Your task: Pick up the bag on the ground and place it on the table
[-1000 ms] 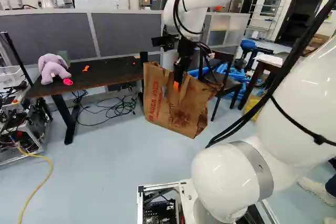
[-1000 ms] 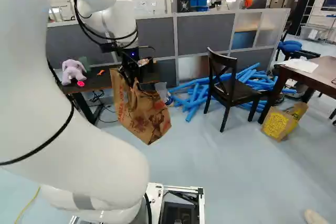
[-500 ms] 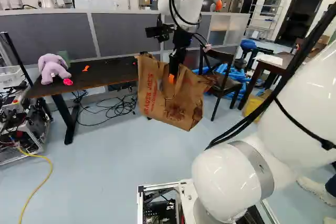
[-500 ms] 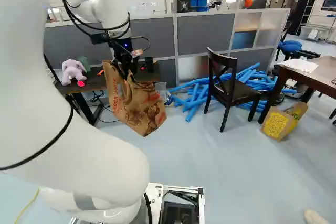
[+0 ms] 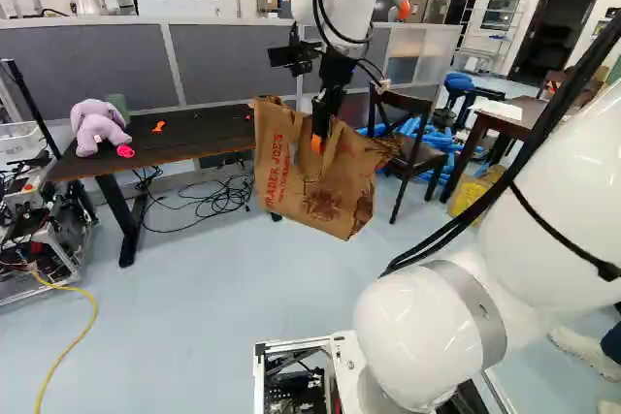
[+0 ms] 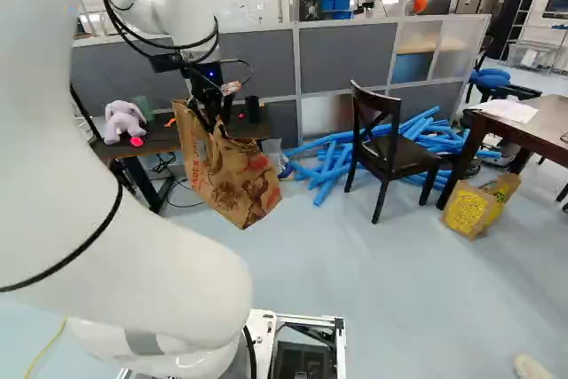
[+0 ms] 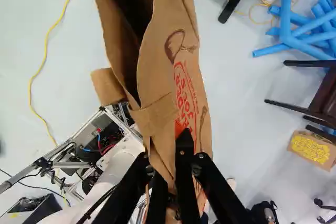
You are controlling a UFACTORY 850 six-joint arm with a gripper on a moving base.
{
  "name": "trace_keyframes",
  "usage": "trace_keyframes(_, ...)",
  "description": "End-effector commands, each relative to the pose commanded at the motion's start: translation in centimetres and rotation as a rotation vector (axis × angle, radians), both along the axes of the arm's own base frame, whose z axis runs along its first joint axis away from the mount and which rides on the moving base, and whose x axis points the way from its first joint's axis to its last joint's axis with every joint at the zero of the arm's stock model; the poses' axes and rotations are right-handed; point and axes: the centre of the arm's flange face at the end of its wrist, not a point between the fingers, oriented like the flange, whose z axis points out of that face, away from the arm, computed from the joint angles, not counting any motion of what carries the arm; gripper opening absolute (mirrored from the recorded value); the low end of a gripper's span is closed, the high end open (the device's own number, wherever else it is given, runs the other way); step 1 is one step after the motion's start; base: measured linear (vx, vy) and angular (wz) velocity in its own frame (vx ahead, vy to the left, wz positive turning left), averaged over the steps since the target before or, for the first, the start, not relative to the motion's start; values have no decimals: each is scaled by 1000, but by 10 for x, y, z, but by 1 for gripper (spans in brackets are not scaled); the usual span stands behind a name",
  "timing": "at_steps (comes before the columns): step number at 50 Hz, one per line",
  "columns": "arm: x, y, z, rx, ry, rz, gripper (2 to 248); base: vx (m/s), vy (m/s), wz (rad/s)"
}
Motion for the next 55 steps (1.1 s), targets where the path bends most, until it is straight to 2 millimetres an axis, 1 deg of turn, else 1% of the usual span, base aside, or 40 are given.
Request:
trace_keyframes(13, 0, 0, 0, 0, 0, 0, 21, 69, 0, -9)
trace_keyframes(30, 0, 0, 0, 0, 0, 0, 21, 150, 1, -9)
trace_keyframes(55, 0, 0, 0, 0, 0, 0, 21, 196, 56, 238)
